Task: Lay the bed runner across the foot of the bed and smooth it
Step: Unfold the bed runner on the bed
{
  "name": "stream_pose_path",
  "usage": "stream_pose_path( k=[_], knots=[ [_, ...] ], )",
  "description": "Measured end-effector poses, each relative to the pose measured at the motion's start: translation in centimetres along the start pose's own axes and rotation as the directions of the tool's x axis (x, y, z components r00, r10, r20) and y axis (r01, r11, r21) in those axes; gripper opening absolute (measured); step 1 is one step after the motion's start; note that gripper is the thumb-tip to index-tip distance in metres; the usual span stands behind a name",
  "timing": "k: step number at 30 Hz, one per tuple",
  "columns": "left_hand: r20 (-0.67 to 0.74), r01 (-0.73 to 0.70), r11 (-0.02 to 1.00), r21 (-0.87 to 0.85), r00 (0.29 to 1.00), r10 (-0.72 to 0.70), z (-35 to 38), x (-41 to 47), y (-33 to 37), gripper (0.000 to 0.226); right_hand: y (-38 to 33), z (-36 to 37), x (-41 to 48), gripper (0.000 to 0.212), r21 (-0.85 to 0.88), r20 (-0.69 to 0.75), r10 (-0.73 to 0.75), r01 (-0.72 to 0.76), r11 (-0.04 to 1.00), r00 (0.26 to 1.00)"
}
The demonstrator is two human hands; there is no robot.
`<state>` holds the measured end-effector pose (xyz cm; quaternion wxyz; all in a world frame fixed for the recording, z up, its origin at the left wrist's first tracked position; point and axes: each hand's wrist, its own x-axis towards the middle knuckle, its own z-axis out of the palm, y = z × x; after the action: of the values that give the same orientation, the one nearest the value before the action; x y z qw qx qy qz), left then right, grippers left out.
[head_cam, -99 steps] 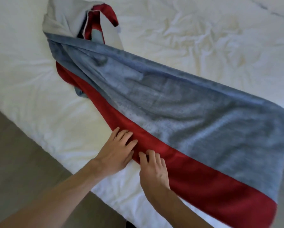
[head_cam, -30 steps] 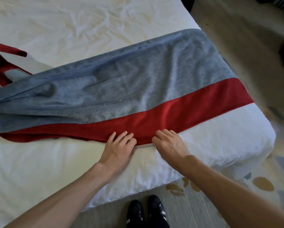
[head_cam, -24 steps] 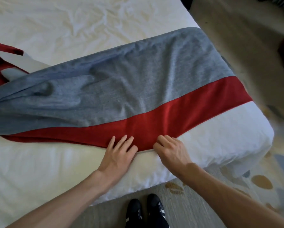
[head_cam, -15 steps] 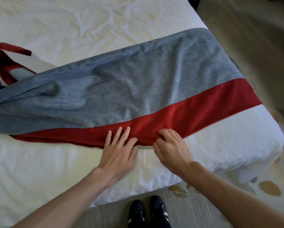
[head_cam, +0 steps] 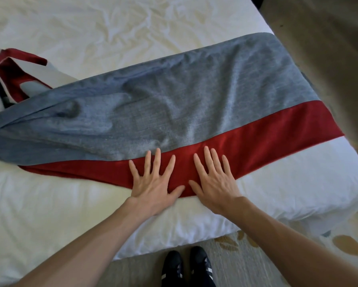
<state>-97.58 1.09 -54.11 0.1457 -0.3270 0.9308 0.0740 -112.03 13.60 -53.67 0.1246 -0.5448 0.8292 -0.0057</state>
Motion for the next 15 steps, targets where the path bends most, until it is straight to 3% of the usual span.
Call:
stream_pose_path(
  k=[5,15],
  knots=[
    [0.001,0.003,1.0,0.011,1.0,-0.003,0.3,-0.6,0.3,0.086,-0.2,0.1,-0.4,0.072,-0.033,0.039,-0.004,0.005,0.999,0.999],
    [-0.148,0.011,0.999,-0.039,0.989,-0.017,-5.0,0.7,-2.9,0.073,-1.4,-5.3,3.8,0.064,0.019,-0.015,-0.064,0.064,0.998,0.998]
  ],
)
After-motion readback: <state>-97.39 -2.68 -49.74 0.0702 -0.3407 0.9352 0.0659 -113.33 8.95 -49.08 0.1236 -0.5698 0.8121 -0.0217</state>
